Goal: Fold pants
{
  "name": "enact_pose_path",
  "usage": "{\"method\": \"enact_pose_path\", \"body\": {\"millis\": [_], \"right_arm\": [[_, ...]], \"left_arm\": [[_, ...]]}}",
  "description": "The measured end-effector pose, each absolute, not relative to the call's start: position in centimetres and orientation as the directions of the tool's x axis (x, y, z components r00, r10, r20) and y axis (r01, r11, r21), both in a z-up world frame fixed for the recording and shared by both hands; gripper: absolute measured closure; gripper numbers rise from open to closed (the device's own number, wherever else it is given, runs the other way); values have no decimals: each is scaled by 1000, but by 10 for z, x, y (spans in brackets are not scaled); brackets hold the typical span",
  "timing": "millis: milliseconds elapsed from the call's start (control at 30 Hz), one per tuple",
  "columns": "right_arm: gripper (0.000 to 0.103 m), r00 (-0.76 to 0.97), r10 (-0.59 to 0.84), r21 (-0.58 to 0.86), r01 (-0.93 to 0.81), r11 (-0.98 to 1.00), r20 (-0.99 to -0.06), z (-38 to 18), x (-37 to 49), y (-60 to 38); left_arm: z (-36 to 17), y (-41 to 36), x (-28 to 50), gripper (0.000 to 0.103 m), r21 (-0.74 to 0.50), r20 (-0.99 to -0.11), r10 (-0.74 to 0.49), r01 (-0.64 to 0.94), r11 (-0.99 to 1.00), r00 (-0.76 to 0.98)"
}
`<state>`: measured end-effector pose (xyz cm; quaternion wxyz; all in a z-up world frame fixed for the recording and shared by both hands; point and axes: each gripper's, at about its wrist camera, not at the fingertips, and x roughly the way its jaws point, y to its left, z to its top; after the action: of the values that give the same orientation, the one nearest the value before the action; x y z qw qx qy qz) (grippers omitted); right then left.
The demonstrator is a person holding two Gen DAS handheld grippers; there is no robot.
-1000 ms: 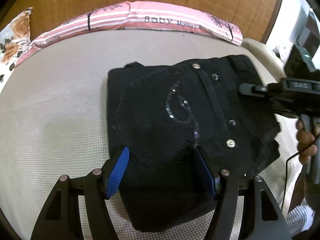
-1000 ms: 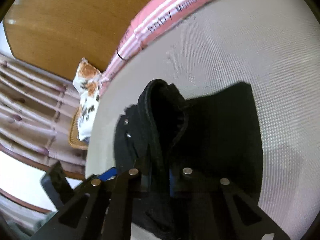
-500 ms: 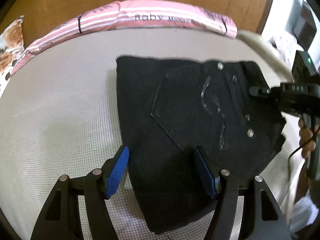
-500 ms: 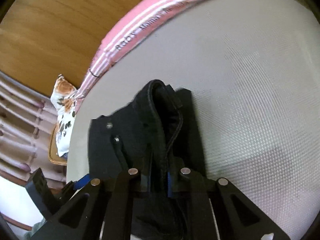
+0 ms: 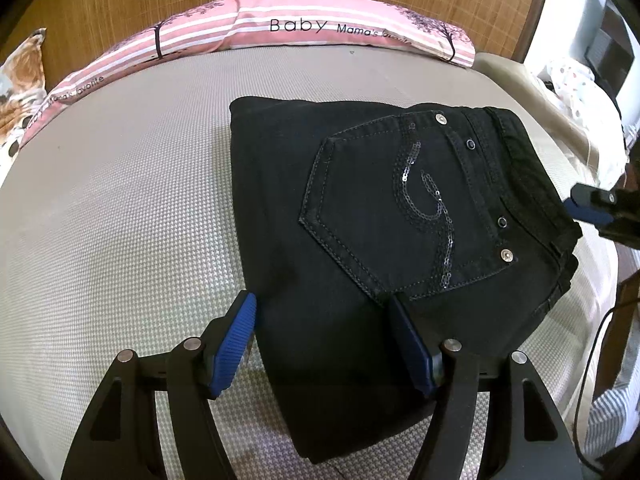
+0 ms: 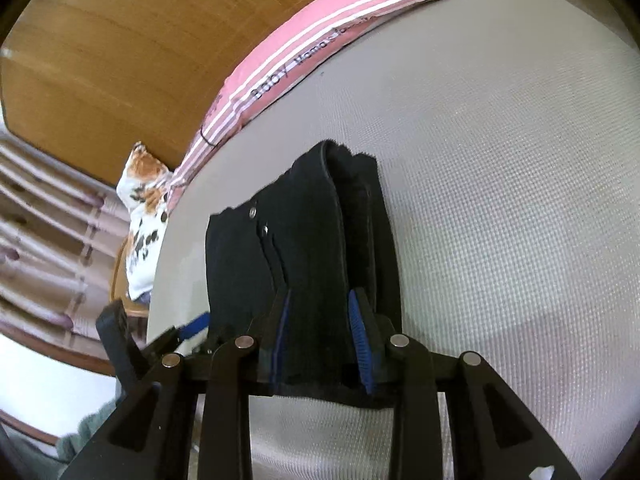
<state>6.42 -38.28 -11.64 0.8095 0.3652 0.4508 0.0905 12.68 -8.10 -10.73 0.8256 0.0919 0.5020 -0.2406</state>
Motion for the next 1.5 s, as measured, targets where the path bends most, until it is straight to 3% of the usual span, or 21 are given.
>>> {"method": "enact_pose_path", "body": {"millis": [267, 367, 567, 700, 900, 1167, 1500], "right_arm": [[76, 537, 511, 695, 215, 686, -671, -139, 61, -373], [89, 586, 453, 663, 202, 721, -672, -126, 54, -367], [92, 635, 400, 617, 157, 771, -661, -93, 38, -360], [92, 579, 342, 540, 207, 816, -740, -120, 38, -362], [92, 566, 341, 542, 233, 807, -750, -137, 45, -366], [81, 563, 307, 512, 250, 822, -767, -124, 46, -361], [81, 620, 165, 377, 226, 898, -767, -81, 57, -356]], "left_arm": [[-106, -76, 123, 34, -98, -874, -306, 480, 872, 377], [-106, -75, 123, 34, -104, -875, -308, 477, 873, 373], [-98, -76, 119, 34, -112, -866, -326, 489, 865, 379], [-101, -81, 116, 34, -77, -874, -307, 516, 853, 377], [-108, -86, 115, 34, -30, -883, -267, 521, 853, 386], [-109, -87, 112, 33, -15, -882, -252, 509, 860, 399], [-93, -87, 105, 33, 28, -856, -243, 509, 860, 457]]}}
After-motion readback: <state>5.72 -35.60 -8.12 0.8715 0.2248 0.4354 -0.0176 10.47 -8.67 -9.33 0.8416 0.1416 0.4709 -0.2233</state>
